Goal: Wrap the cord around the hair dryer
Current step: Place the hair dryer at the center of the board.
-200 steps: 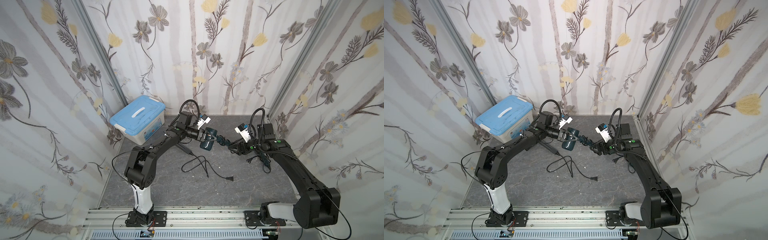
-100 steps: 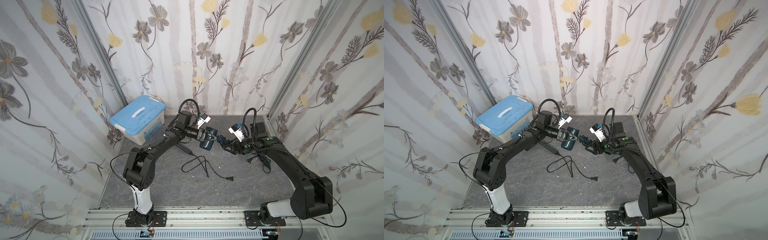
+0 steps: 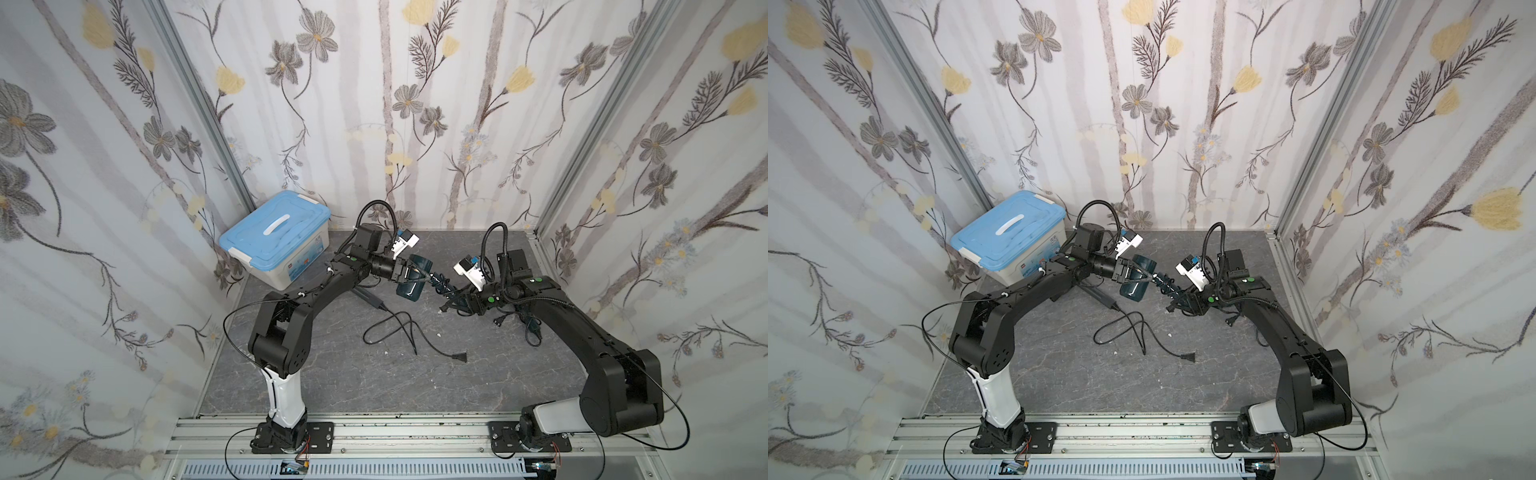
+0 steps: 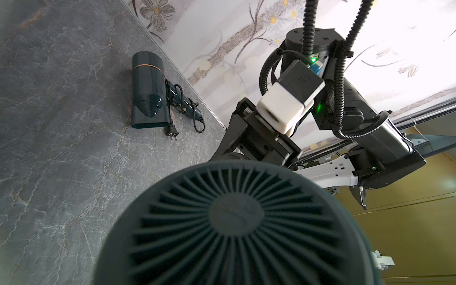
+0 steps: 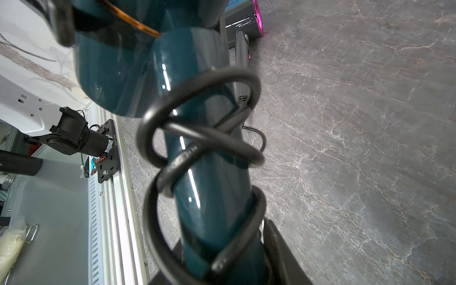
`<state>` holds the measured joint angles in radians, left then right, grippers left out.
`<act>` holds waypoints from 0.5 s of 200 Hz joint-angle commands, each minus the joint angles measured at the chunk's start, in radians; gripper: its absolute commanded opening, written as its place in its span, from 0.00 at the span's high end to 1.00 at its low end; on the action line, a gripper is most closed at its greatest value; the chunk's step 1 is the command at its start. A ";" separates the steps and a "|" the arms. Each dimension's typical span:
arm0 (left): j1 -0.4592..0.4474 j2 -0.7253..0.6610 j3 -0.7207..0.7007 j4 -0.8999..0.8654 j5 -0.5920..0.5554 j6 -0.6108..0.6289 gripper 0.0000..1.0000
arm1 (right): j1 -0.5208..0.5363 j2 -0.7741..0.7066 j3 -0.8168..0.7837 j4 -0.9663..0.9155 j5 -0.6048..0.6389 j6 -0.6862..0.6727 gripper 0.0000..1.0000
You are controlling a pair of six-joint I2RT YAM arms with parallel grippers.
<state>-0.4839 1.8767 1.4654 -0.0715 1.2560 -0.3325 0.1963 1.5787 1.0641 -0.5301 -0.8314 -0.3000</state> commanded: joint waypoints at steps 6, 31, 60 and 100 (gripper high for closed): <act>-0.016 0.009 0.038 -0.052 -0.033 0.093 1.00 | -0.006 0.001 -0.021 0.157 -0.017 0.135 1.00; -0.016 0.010 0.060 -0.065 -0.063 0.092 0.61 | -0.025 -0.013 -0.069 0.199 -0.029 0.159 1.00; -0.015 0.002 0.087 -0.073 -0.126 0.087 0.22 | -0.053 -0.048 -0.140 0.256 -0.043 0.188 1.00; -0.005 0.005 0.127 -0.079 -0.233 0.072 0.00 | -0.090 -0.054 -0.219 0.327 -0.042 0.225 1.00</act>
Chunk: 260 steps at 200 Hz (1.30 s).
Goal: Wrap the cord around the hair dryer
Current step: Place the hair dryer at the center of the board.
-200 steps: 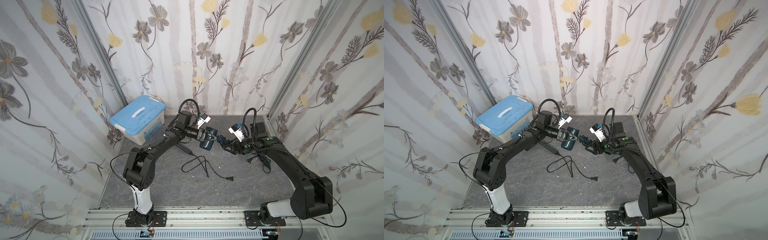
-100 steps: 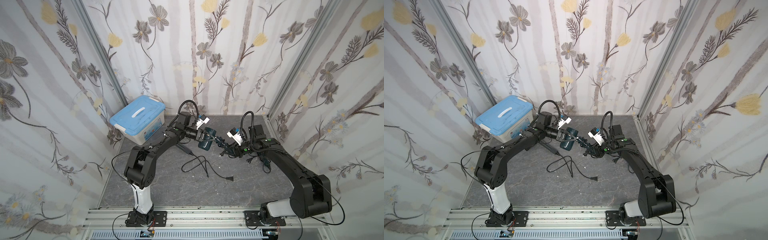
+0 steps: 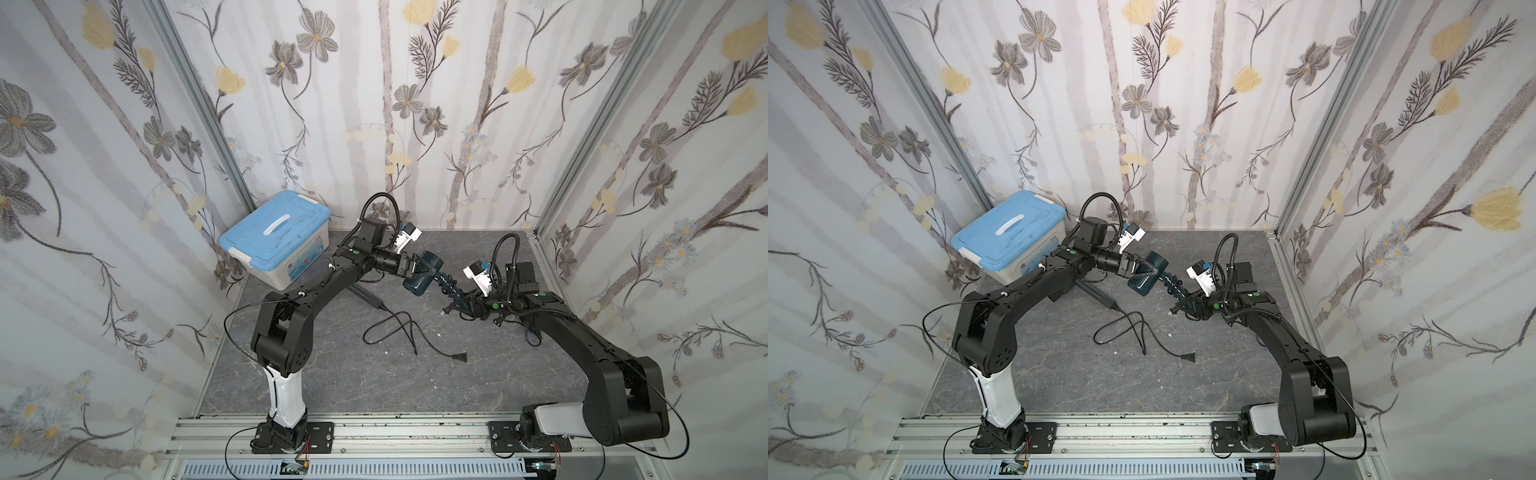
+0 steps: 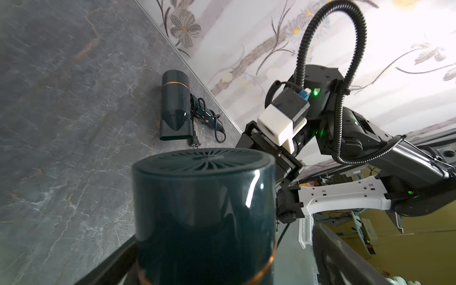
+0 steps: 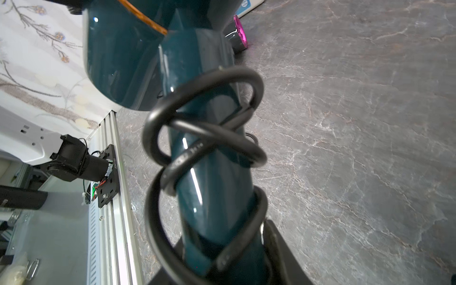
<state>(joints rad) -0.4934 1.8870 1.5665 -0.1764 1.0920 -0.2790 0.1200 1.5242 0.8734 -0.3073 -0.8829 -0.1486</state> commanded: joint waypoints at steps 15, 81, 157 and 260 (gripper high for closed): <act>0.008 -0.005 0.035 0.026 -0.097 0.014 0.00 | -0.020 0.016 -0.049 0.141 0.018 0.098 1.00; 0.010 -0.076 -0.010 0.004 -0.231 0.040 0.00 | -0.008 0.248 -0.050 0.266 0.098 0.247 1.00; 0.010 -0.117 -0.056 0.003 -0.256 0.046 0.00 | 0.034 0.376 0.003 0.196 0.269 0.326 1.00; 0.010 -0.201 -0.106 0.047 -0.284 0.020 0.00 | 0.044 0.264 0.027 0.070 0.419 0.339 0.25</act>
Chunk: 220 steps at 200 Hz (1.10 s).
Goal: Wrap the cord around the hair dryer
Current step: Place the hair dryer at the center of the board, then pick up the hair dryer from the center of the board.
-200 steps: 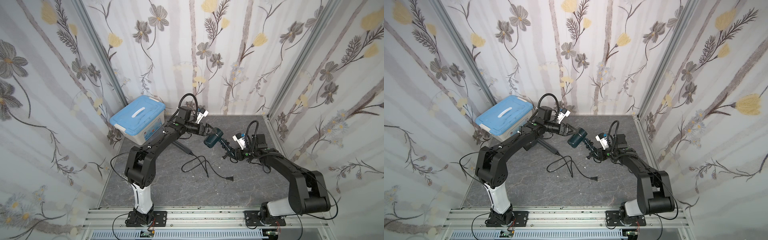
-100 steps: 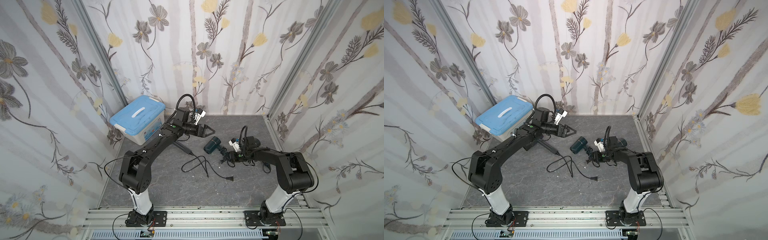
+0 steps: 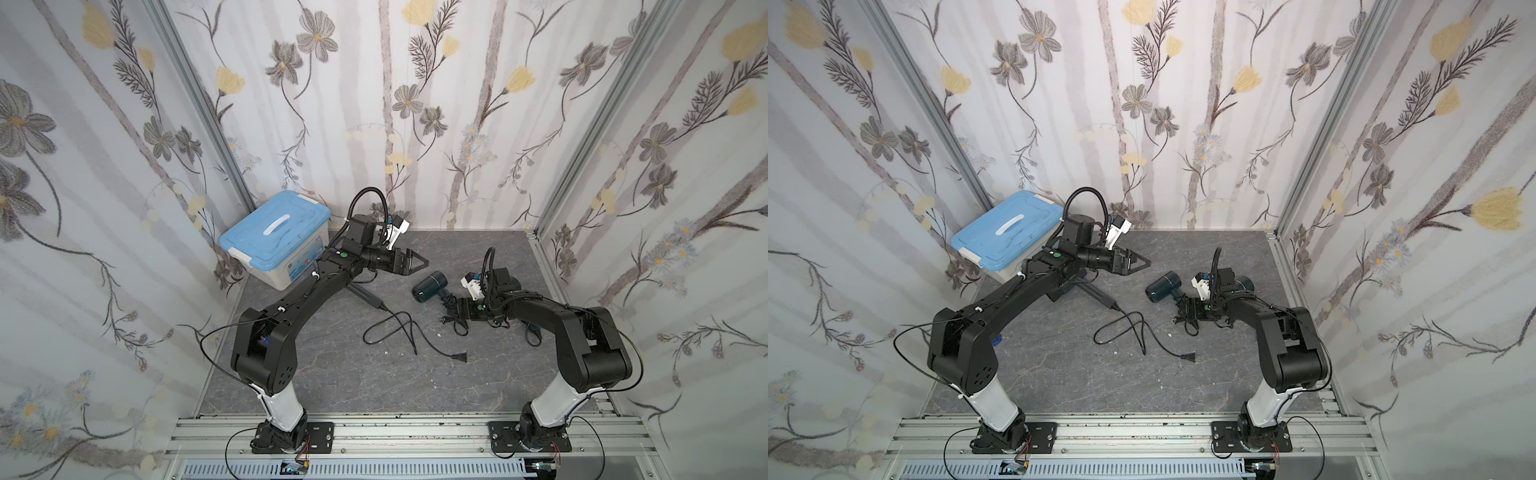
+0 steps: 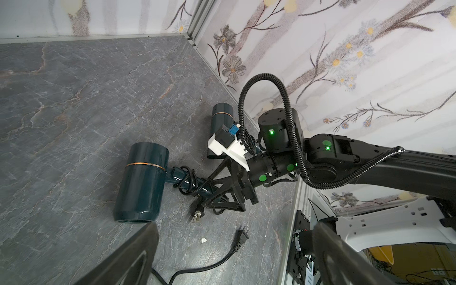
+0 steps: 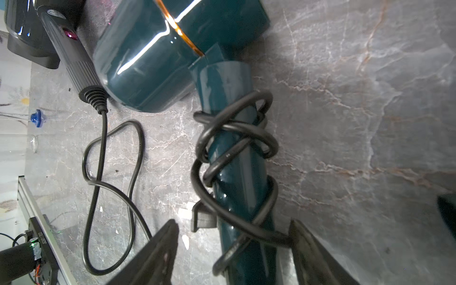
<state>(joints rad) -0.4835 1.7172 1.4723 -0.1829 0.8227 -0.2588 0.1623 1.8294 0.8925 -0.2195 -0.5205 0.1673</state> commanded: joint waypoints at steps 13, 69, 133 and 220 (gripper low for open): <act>0.000 -0.048 -0.042 0.061 -0.023 -0.009 0.00 | 0.006 -0.075 0.015 -0.037 0.084 0.030 0.24; 0.001 -0.144 -0.139 0.035 -0.173 -0.028 0.00 | 0.038 -0.212 0.070 -0.145 0.206 0.011 0.22; 0.029 -0.387 -0.408 0.004 -0.448 -0.077 0.00 | 0.209 -0.248 0.174 -0.197 0.212 -0.026 0.19; 0.169 -0.622 -0.584 -0.110 -0.590 -0.168 0.00 | 0.502 0.162 0.585 -0.241 0.239 -0.111 0.18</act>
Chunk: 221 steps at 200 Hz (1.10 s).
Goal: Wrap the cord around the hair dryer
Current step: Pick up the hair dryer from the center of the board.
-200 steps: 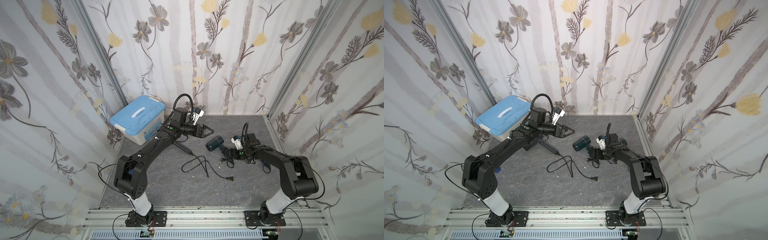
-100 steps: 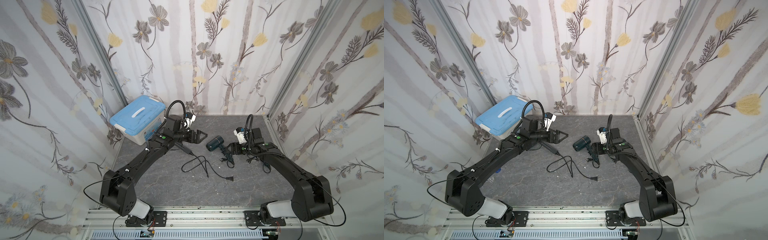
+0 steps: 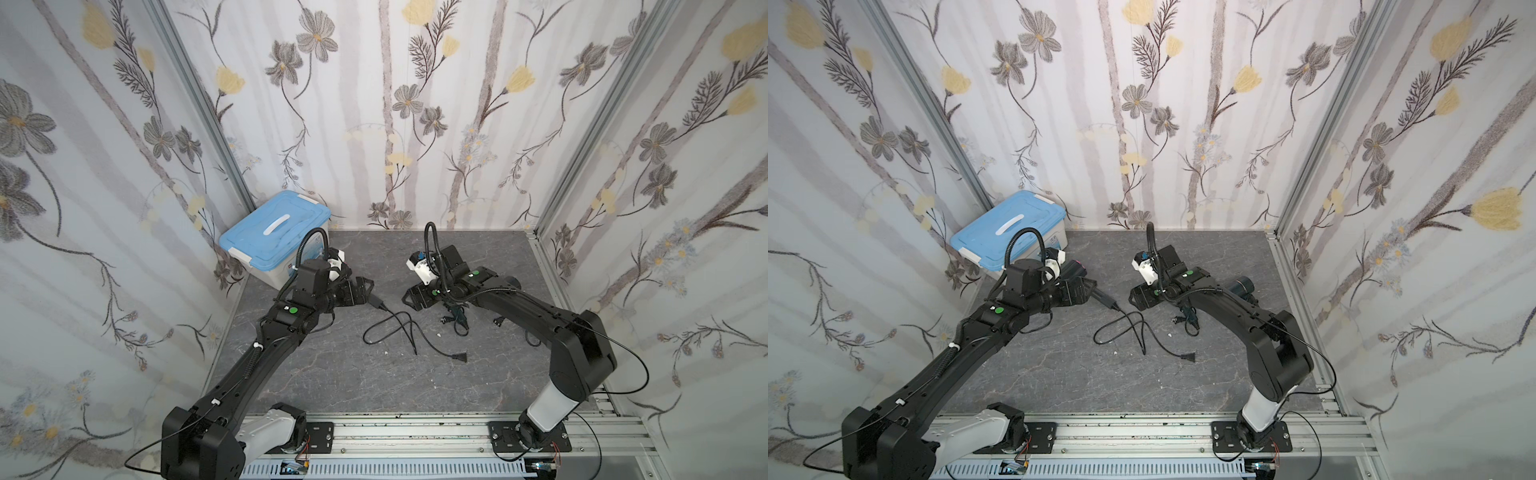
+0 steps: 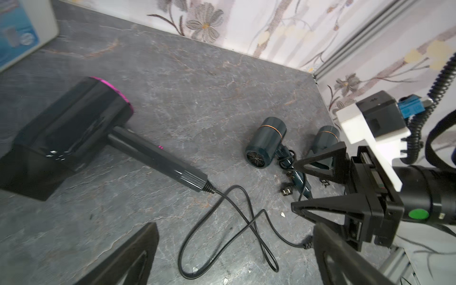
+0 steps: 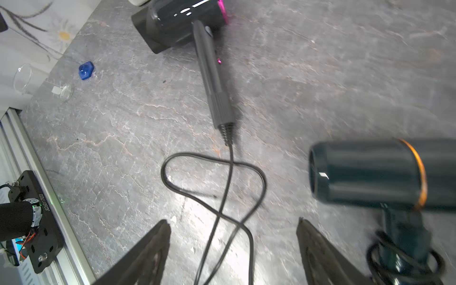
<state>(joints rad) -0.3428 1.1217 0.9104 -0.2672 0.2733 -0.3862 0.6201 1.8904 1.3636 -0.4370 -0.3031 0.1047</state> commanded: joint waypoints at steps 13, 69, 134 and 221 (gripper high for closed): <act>0.041 -0.035 -0.032 -0.030 -0.044 -0.055 0.00 | 0.064 0.174 0.205 -0.048 0.027 -0.065 0.18; 0.064 -0.050 -0.052 -0.045 -0.038 -0.074 0.00 | 0.117 0.457 0.553 -0.170 0.065 -0.092 0.17; 0.070 -0.051 -0.060 -0.044 -0.027 -0.090 0.00 | 0.133 0.640 0.673 -0.213 0.089 -0.104 0.20; 0.071 -0.047 -0.073 -0.023 -0.031 -0.119 0.00 | 0.147 0.756 0.780 -0.255 0.197 -0.124 0.32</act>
<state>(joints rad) -0.2733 1.0721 0.8337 -0.3172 0.2401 -0.4927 0.7628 2.6228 2.1181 -0.6823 -0.1635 -0.0067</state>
